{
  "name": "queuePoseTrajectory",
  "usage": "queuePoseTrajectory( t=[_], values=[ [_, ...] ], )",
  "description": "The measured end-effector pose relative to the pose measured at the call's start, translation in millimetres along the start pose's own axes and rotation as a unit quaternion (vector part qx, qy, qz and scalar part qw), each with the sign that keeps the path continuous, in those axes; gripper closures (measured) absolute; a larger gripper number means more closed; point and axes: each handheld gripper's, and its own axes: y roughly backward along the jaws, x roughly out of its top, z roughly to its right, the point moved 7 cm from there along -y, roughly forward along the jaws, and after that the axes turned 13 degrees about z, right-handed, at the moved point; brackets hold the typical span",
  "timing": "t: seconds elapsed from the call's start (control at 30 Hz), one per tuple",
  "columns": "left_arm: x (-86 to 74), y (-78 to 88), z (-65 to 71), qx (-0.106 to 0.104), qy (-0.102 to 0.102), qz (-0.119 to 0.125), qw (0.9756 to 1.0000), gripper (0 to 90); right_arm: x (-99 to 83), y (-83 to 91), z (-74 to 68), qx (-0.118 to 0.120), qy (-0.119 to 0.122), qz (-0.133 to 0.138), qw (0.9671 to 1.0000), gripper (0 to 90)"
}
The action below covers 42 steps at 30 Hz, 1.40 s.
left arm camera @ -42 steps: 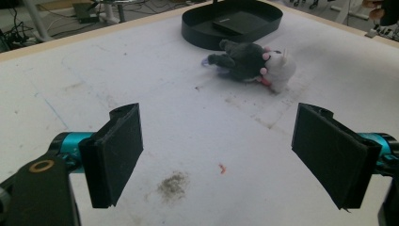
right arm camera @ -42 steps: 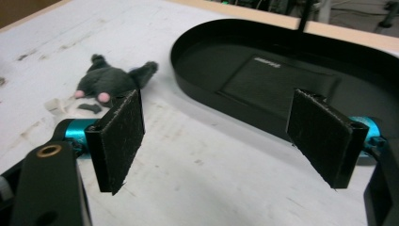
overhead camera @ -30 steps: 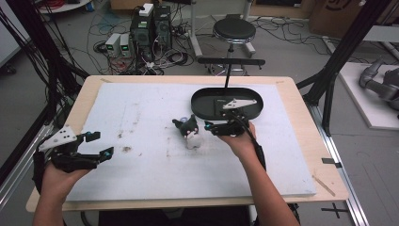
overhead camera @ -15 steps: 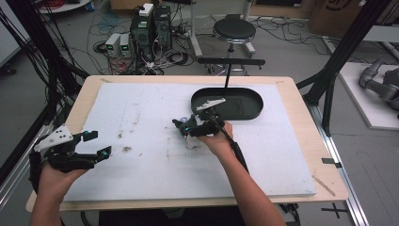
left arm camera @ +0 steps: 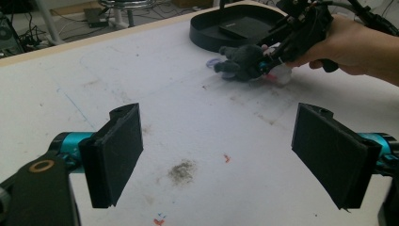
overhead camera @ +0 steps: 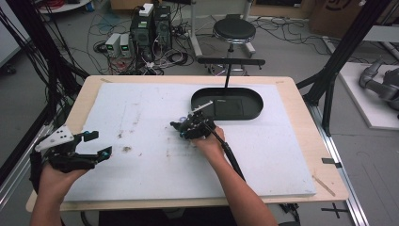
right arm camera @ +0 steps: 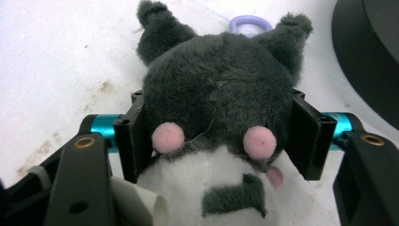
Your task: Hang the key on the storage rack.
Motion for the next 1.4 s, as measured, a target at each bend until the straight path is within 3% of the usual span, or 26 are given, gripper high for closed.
queuePoseTrajectory(
  t=[0.27, 0.4, 0.83, 1.2, 1.4],
  values=[
    [-0.1, -1.0, 0.5, -0.001, 0.000, -0.001, 1.0000, 17.0, 19.6, 37.2, 6.3, 0.022, -0.001, 0.054, 0.9983, 35.3],
    [0.2, -1.2, 1.1, 0.000, 0.000, -0.001, 1.0000, 16.9, 28.7, 61.0, 16.3, 0.022, -0.006, 0.078, 0.9967, 35.3],
    [-2.2, -7.8, 4.1, -0.009, -0.004, -0.008, 0.9999, 16.9, 47.0, 139.2, 79.9, -0.037, -0.033, 0.138, 0.9891, 35.2],
    [-5.8, -21.0, 9.3, -0.020, -0.005, -0.017, 0.9996, 16.9, 48.3, 176.3, 125.5, -0.073, -0.058, 0.160, 0.9828, 35.0],
    [-7.0, -25.2, 9.2, -0.023, -0.006, -0.020, 0.9995, 16.9, 53.1, 196.2, 153.7, -0.104, -0.067, 0.162, 0.9790, 35.0]
  ],
)
